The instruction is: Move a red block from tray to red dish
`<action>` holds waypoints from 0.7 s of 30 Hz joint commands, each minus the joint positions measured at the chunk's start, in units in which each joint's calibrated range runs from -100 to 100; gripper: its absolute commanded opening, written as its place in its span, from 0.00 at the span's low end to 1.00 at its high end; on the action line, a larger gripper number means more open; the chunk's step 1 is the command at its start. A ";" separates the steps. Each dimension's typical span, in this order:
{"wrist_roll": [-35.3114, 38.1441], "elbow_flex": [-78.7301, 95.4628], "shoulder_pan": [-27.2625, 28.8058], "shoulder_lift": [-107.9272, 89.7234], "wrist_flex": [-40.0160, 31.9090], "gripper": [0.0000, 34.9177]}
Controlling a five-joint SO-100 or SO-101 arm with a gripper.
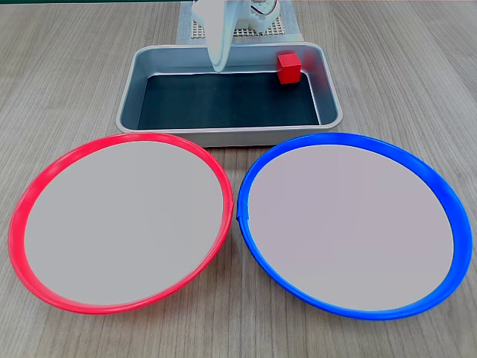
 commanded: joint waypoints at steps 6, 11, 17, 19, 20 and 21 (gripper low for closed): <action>-0.44 0.00 -0.10 -0.26 0.19 0.01; 10.84 -14.84 -3.58 13.31 5.39 0.01; 33.36 -39.33 -9.98 37.87 20.00 0.01; 40.63 -46.15 -13.84 46.31 23.80 0.01; 42.93 -47.52 -15.44 49.55 24.13 0.01; 44.93 -47.88 -16.67 52.45 23.55 0.10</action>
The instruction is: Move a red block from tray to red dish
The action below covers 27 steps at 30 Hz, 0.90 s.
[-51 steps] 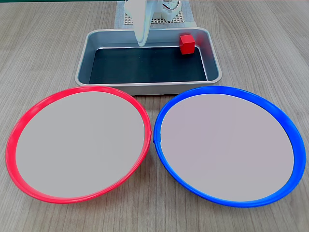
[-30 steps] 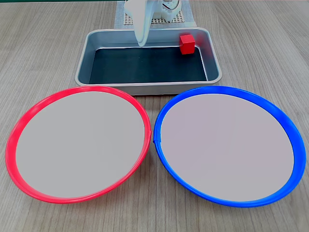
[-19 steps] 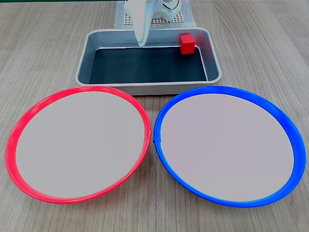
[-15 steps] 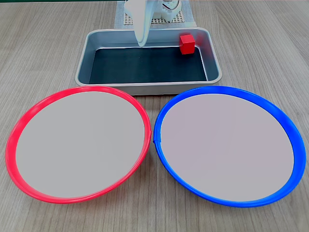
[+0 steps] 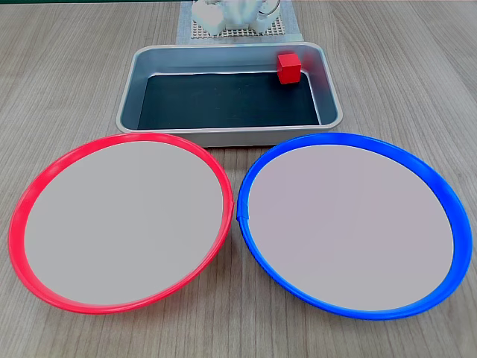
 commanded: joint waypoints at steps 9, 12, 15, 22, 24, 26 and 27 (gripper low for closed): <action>14.80 -4.96 -10.55 25.26 -3.00 0.51; 14.90 -5.78 -10.83 28.16 -1.85 0.50; 14.80 -5.23 -11.12 31.49 -2.75 0.50; 14.95 -3.14 -11.68 34.13 -4.49 0.45; 14.95 -2.14 -11.68 34.22 -4.90 0.40; 14.99 -0.87 -11.49 34.05 -5.15 0.31; 14.99 -0.59 -11.30 33.96 -4.90 0.28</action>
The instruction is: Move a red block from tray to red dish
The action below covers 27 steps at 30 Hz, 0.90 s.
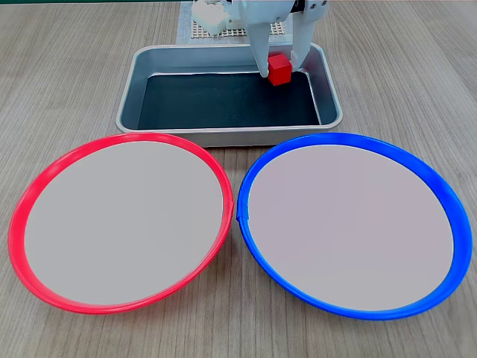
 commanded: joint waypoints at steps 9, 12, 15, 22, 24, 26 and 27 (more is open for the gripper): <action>-0.29 -1.14 3.01 -0.56 0.82 0.01; -2.83 -6.33 5.55 -1.59 -2.07 0.01; -5.71 -9.79 8.94 -3.97 -9.09 0.01; -9.47 -13.61 19.67 -3.80 -30.14 0.01; -10.11 -13.89 22.87 -2.01 -35.83 0.01; -10.60 -14.62 25.32 0.46 -39.63 0.01; -11.18 -14.98 26.73 2.17 -42.19 0.01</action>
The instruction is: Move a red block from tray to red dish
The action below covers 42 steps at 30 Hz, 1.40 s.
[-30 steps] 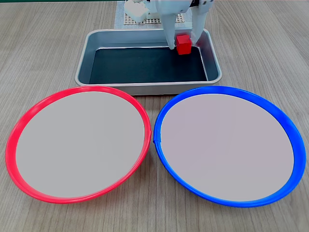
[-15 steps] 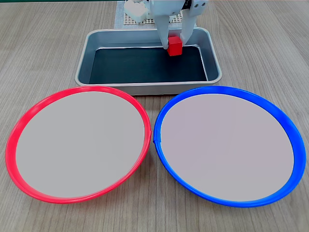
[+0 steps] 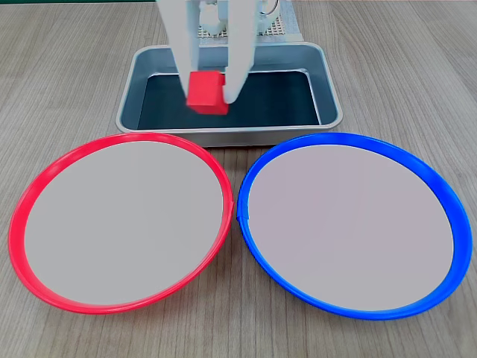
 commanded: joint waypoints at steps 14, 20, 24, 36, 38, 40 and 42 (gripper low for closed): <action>-3.47 -7.01 11.27 20.93 -22.79 0.68; -16.07 -2.73 10.89 11.80 -24.69 0.01; -25.20 14.02 8.35 -7.47 -25.76 0.00; -40.78 56.35 -0.12 -67.00 -3.81 0.00; -40.93 56.35 0.54 -71.44 4.61 0.00; -40.93 56.35 0.73 -74.85 10.72 0.00; -40.98 56.35 0.82 -77.15 14.60 0.00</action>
